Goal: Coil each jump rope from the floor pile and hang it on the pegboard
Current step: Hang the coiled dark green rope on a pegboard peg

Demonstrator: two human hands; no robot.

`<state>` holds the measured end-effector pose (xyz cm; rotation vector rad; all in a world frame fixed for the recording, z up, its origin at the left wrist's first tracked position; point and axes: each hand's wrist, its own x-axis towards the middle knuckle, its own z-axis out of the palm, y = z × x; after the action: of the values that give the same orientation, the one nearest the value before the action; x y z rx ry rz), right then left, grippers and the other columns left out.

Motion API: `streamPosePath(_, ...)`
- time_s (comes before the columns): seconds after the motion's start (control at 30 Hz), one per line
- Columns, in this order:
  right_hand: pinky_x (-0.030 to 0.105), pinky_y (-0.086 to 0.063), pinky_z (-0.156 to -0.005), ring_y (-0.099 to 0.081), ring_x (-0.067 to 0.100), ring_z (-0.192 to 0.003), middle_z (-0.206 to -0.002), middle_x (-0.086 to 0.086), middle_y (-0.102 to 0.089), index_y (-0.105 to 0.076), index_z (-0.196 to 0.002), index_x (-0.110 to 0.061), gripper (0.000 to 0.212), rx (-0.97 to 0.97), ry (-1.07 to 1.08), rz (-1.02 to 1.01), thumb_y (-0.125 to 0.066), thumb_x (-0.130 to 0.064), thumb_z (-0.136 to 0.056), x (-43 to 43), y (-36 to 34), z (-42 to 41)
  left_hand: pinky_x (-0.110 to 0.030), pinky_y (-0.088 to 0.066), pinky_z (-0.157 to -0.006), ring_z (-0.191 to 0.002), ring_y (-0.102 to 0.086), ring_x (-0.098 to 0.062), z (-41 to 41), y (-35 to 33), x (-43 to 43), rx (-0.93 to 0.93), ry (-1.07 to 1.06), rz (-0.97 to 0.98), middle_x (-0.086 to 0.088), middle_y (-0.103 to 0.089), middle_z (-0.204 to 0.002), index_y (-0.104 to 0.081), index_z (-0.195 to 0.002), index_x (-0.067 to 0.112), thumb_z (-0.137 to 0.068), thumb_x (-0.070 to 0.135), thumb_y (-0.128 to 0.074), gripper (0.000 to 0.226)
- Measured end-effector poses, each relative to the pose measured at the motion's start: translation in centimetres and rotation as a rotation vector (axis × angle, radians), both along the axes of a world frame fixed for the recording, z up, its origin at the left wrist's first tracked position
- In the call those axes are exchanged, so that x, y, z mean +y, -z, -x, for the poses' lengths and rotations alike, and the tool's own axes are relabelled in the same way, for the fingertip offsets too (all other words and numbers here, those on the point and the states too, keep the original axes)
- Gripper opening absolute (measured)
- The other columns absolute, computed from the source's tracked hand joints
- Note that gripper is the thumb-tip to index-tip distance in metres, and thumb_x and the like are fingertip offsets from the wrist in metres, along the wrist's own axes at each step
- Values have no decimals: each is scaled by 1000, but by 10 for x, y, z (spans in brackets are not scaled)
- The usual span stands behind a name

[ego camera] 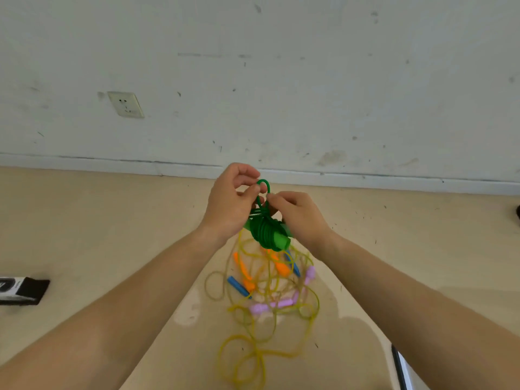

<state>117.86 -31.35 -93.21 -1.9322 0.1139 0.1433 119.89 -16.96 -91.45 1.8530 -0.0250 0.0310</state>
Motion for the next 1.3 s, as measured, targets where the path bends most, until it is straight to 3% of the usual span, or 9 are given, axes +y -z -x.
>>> streamPosePath(0.2, 25, -44, -63, -55, 8, -63, -69, -12, -64, -72, -79, -18, 19, 36, 30, -40, -67, -30, -93, 0, -76, -47, -31, -60, -73, -76, -73, -18, -44, -72, 3, 93, -49, 67, 0, -76, -87, -61, -100, 14, -94, 1, -60, 15)
streamPosePath(0.4, 26, -42, -61, -54, 9, -61, -67, -11, -60, -68, -75, -19, 24, 60, 23, -8, -62, -28, -96, -3, -239, -52, -26, -56, -86, -87, -70, -3, -48, -234, 3, 110, 83, -71, 7, -76, -92, -68, -112, 18, -93, 14, -65, 20)
streamPosePath(0.53, 33, -48, -68, -57, 14, -67, -68, -10, -61, -69, -75, -19, 22, 29, 63, -16, -63, -25, -95, -9, -360, -53, -37, -56, -91, -92, -72, -9, -49, -348, 10, 100, 184, -124, 5, -76, -93, -73, -97, 24, -88, 12, -72, 16)
streamPosePath(0.67, 35, -51, -70, -61, 15, -70, -71, -9, -66, -72, -79, -19, 17, -22, 61, 19, -67, -27, -92, -15, -474, -56, -35, -55, -88, -88, -71, -11, -49, -459, 5, 90, 164, -96, 6, -75, -89, -72, -87, 24, -91, 19, -70, 7)
streamPosePath(0.77, 26, -45, -66, -61, 10, -67, -72, -8, -67, -72, -79, -18, 16, -81, 72, 39, -67, -26, -92, -17, -548, -58, -35, -54, -87, -89, -70, -13, -49, -530, -3, 86, 116, -61, 6, -74, -89, -70, -89, 21, -94, 25, -65, 8)
streamPosePath(1.0, 26, -43, -62, -55, 7, -66, -71, -8, -64, -69, -77, -15, 19, -245, 286, -4, -64, -23, -94, -14, -665, -63, -21, -44, -71, -76, -67, -6, -56, -656, -30, 87, -43, 99, 6, -75, -81, -75, -86, 11, -97, 19, -59, 21)
streamPosePath(1.07, 28, -42, -62, -55, 9, -65, -69, -7, -61, -67, -76, -15, 20, -288, 332, -15, -62, -22, -95, -8, -691, -68, -23, -43, -74, -75, -65, -2, -62, -683, -30, 75, -47, 117, 10, -73, -78, -74, -81, 12, -98, 18, -57, 25)
streamPosePath(1.2, 30, -44, -65, -59, 15, -72, -73, -5, -62, -65, -87, -14, 17, -331, 373, 25, -56, -23, -99, 5, -732, -80, -42, -45, -104, -127, -56, -18, -79, -725, -22, 13, -35, 105, 21, -72, -78, -74, -73, 27, -93, 31, -56, 28)
streamPosePath(1.3, 30, -45, -66, -59, 13, -73, -77, -4, -65, -67, -95, -13, 19, -375, 374, 88, -53, -25, -101, 8, -760, -89, -51, -57, -87, -91, -72, -22, -91, -755, -16, -27, -11, 85, 7, -76, -83, -73, -90, 20, -98, 28, -56, 20)
